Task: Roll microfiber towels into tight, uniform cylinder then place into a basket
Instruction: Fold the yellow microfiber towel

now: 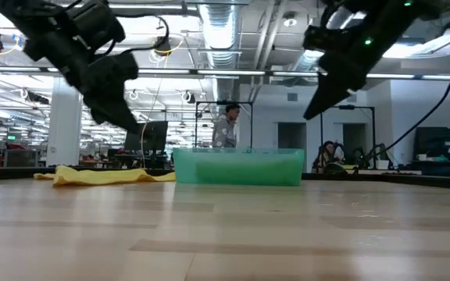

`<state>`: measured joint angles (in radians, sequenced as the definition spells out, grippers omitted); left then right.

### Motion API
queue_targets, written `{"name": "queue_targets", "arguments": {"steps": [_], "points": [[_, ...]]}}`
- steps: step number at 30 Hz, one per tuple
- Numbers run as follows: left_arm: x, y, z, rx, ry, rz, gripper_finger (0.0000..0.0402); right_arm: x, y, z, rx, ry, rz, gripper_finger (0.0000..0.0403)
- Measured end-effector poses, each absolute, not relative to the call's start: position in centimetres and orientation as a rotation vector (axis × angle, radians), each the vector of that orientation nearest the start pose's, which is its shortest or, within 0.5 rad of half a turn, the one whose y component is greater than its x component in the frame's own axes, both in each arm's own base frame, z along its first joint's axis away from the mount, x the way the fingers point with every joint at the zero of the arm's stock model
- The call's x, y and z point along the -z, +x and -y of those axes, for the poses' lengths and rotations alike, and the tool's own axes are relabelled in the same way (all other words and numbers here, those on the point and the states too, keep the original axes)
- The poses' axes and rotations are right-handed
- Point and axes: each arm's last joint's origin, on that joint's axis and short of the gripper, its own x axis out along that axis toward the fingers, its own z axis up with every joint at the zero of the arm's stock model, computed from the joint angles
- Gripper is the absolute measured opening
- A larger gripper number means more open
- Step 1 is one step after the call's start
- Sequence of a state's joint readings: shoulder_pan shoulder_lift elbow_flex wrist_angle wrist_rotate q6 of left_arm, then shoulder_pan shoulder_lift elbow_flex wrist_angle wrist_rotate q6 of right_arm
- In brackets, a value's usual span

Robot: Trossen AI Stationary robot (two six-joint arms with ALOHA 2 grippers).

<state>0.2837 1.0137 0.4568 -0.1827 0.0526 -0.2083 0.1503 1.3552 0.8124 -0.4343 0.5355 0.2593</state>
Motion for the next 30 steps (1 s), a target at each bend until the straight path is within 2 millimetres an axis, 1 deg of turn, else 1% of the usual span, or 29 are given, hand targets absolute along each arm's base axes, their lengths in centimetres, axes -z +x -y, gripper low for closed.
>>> {"name": "queue_targets", "arguments": {"steps": [3, 6, 9, 13, 17, 22, 27, 30], "points": [[-17.3, 18.1, -4.1, -0.317, -0.341, -0.736, 0.0114, -21.1, 25.5, -3.6, 0.458, -0.092, -0.823, 0.0156], [-16.5, 18.1, -2.8, -0.302, -0.375, -0.753, 0.0114, -21.3, 25.6, -4.5, 0.435, -0.098, -0.784, 0.0154], [-16.3, 18.1, -1.6, -0.298, -0.395, -0.766, 0.0114, -21.4, 25.7, -5.0, 0.41, -0.11, -0.762, 0.0153], [-16.2, 17.9, -0.5, -0.378, -0.382, -0.76, 0.0114, -21.6, 25.9, -5.3, 0.405, -0.082, -0.727, 0.0153], [-15.9, 17.5, 0.1, -0.502, -0.382, -0.76, 0.0114, -21.8, 26.0, -6.0, 0.398, -0.016, -0.687, 0.0152], [-15.5, 16.8, 0.8, -0.615, -0.419, -0.773, 0.0114, -21.9, 25.6, -7.5, 0.361, 0.029, -0.669, 0.015], [-14.9, 17.0, 1.5, -0.669, -0.425, -0.758, 0.0114, -21.7, 25.4, -8.9, 0.353, 0.057, -0.645, 0.0152], [-13.9, 17.4, 1.7, -0.684, -0.409, -0.802, 0.0114, -21.8, 25.3, -9.4, 0.336, 0.057, -0.632, 0.0152]]}}
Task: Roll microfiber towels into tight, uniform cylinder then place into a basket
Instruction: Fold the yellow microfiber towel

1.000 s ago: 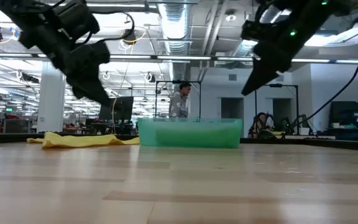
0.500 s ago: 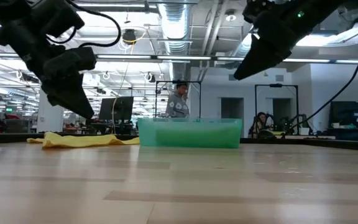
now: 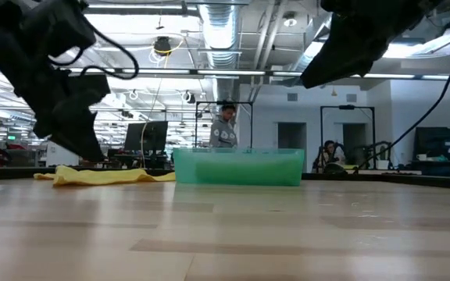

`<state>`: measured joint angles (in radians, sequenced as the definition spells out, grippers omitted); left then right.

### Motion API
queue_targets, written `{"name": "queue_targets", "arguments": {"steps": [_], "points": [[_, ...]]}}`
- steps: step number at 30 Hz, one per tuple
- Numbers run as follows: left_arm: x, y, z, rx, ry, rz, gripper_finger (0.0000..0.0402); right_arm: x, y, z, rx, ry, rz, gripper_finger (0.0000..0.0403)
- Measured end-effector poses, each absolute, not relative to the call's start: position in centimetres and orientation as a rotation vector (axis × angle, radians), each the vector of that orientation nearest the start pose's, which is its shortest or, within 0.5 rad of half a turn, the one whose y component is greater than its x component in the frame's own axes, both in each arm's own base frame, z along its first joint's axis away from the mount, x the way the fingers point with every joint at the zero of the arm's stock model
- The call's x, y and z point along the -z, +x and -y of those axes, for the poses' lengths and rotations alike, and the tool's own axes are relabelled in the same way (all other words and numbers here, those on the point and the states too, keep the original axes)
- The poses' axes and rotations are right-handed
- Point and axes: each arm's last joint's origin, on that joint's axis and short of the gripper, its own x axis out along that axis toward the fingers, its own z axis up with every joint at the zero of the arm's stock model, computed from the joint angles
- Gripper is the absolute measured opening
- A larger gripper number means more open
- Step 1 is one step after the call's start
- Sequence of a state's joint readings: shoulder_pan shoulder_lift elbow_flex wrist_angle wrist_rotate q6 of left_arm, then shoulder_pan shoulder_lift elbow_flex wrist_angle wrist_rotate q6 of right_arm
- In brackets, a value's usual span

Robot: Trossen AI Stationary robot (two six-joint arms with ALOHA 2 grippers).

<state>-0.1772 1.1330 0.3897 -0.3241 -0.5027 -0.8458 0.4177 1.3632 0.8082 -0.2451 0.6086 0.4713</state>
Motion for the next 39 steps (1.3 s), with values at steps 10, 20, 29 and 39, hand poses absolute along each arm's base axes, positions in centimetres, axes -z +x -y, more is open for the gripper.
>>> {"name": "queue_targets", "arguments": {"steps": [10, 20, 29, 39], "points": [[-11.7, 18.2, 2.0, -0.672, -0.394, -0.961, 0.0113, -21.9, 25.6, -8.6, 0.364, 0.064, -0.624, 0.0149], [-11.6, 17.9, 4.7, -0.445, -0.399, -1.042, 0.0113, -22.1, 26.3, -7.0, 0.412, 0.076, -0.599, 0.0148], [-11.9, 17.0, 9.4, -0.174, -0.572, -1.09, 0.0113, -22.4, 26.6, -6.8, 0.415, 0.1, -0.565, 0.0149], [-11.9, 14.9, 12.5, -0.098, -0.731, -1.232, 0.0113, -22.5, 27.2, -7.1, 0.398, 0.129, -0.517, 0.015]]}}
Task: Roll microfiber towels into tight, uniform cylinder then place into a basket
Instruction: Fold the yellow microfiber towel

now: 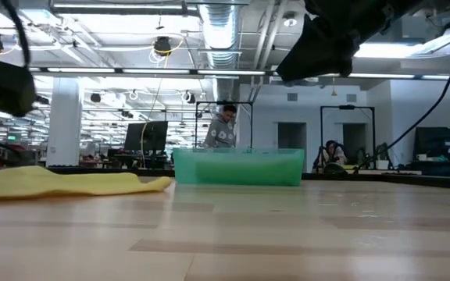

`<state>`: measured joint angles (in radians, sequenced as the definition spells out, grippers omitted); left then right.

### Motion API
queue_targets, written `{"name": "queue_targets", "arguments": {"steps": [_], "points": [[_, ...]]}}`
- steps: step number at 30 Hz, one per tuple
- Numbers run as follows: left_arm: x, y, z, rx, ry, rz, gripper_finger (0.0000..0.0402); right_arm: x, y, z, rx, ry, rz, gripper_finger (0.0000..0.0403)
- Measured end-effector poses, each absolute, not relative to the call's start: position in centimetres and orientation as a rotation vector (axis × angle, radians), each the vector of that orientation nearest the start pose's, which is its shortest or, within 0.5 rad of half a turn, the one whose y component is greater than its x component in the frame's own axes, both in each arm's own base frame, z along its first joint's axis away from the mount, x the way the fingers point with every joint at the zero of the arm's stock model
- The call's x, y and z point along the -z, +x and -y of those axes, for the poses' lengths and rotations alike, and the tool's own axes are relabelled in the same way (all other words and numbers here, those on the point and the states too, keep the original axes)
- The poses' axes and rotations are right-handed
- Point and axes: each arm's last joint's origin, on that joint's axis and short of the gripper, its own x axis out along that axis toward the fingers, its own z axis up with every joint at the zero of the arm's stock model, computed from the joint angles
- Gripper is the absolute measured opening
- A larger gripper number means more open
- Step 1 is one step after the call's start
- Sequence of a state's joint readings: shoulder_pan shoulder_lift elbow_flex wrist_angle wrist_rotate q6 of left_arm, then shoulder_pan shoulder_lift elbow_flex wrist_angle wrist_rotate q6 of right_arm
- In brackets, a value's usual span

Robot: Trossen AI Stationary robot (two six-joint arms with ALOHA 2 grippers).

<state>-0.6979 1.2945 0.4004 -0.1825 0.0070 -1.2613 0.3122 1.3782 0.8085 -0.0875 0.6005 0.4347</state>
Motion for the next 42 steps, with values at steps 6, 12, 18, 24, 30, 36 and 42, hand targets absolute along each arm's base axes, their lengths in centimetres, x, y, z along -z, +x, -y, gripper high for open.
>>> {"name": "queue_targets", "arguments": {"steps": [6, 12, 18, 24, 30, 36, 42], "points": [[-12.5, 14.9, 12.5, 0.016, -0.618, -1.19, 0.0104, -21.3, 28.4, -6.9, 0.404, 0.095, -0.525, 0.0146], [-15.0, 16.8, 12.5, 0.09, -0.413, -1.022, 0.0084, -20.3, 29.6, -6.5, 0.405, 0.09, -0.505, 0.0145], [-16.9, 18.8, 11.5, 0.004, -0.204, -0.86, 0.0071, -20.0, 30.3, -6.8, 0.311, 0.103, -0.493, 0.0146], [-17.2, 20.3, 8.5, -0.242, -0.132, -0.773, 0.0064, -20.1, 30.2, -7.5, 0.287, 0.102, -0.49, 0.014], [-15.6, 21.5, 6.9, -0.295, -0.149, -0.851, 0.0056, -20.0, 30.0, -8.2, 0.261, 0.095, -0.492, 0.0139], [-13.3, 23.5, 6.4, -0.289, -0.087, -0.864, 0.0044, -20.1, 30.0, -8.2, 0.264, 0.096, -0.492, 0.0137], [-12.2, 24.4, 5.6, -0.328, -0.124, -0.857, 0.0031, -20.1, 30.1, -7.8, 0.276, 0.099, -0.491, 0.0136]]}}
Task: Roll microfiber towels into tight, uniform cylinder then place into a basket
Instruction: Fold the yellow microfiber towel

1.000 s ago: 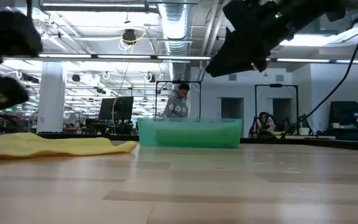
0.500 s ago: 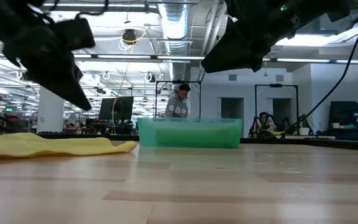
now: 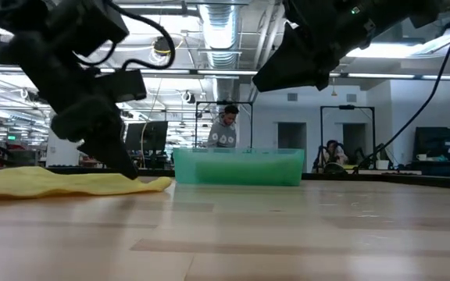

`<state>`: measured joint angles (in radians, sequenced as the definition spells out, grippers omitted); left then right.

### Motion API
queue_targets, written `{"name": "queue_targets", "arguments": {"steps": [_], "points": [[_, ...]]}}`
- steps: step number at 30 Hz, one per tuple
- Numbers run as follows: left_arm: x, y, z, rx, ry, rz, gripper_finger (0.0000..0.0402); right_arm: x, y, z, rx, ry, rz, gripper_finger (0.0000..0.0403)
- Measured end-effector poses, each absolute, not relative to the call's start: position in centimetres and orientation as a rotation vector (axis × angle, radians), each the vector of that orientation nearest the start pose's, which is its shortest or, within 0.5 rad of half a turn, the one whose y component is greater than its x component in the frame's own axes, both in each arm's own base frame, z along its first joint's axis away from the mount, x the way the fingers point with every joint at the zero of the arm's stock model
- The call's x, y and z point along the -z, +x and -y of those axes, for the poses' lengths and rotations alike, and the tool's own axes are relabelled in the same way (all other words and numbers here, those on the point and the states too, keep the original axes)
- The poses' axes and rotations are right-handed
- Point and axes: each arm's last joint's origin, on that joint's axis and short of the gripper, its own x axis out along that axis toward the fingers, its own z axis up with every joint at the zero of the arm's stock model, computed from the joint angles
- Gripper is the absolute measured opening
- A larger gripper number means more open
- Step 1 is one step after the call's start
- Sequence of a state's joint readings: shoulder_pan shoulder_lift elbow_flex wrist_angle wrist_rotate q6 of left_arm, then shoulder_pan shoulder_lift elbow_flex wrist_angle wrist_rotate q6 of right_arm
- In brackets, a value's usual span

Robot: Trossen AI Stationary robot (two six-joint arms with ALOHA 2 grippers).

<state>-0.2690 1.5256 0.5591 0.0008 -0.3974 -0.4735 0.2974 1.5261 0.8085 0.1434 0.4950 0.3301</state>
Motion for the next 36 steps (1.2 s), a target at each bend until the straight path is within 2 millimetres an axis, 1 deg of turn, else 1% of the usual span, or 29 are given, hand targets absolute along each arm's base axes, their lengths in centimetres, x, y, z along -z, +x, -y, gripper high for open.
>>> {"name": "queue_targets", "arguments": {"steps": [6, 10, 13, 15, 19, 27, 30, 36], "points": [[-10.9, 25.3, 5.4, -0.342, -0.137, -0.846, 0.0017, -20.1, 30.1, -7.6, 0.284, 0.101, -0.491, 0.0135], [-10.6, 25.8, 5.2, -0.336, -0.158, -0.828, 0.001, -20.1, 30.1, -7.6, 0.283, 0.101, -0.49, 0.0134], [-10.6, 26.1, 5.3, -0.311, -0.185, -0.797, 0.0005, -20.1, 30.2, -7.5, 0.286, 0.102, -0.489, 0.0133], [-10.7, 26.3, 5.6, -0.259, -0.208, -0.784, 0.0002, -20.1, 30.2, -7.4, 0.288, 0.104, -0.487, 0.0133], [-11.0, 26.7, 5.9, -0.158, -0.199, -0.764, 0.0, -20.1, 30.3, -7.2, 0.295, 0.107, -0.483, 0.0133], [-11.1, 26.6, 6.5, -0.123, -0.163, -0.756, 0.0, -20.1, 30.3, -7.0, 0.301, 0.11, -0.483, 0.0133], [-11.7, 26.5, 6.8, -0.11, -0.164, -0.737, 0.0, -20.1, 30.3, -7.3, 0.28, 0.122, -0.486, 0.0133], [-14.1, 25.3, 7.6, -0.081, -0.154, -0.713, 0.0, -20.2, 30.3, -7.6, 0.194, 0.154, -0.498, 0.0134]]}}
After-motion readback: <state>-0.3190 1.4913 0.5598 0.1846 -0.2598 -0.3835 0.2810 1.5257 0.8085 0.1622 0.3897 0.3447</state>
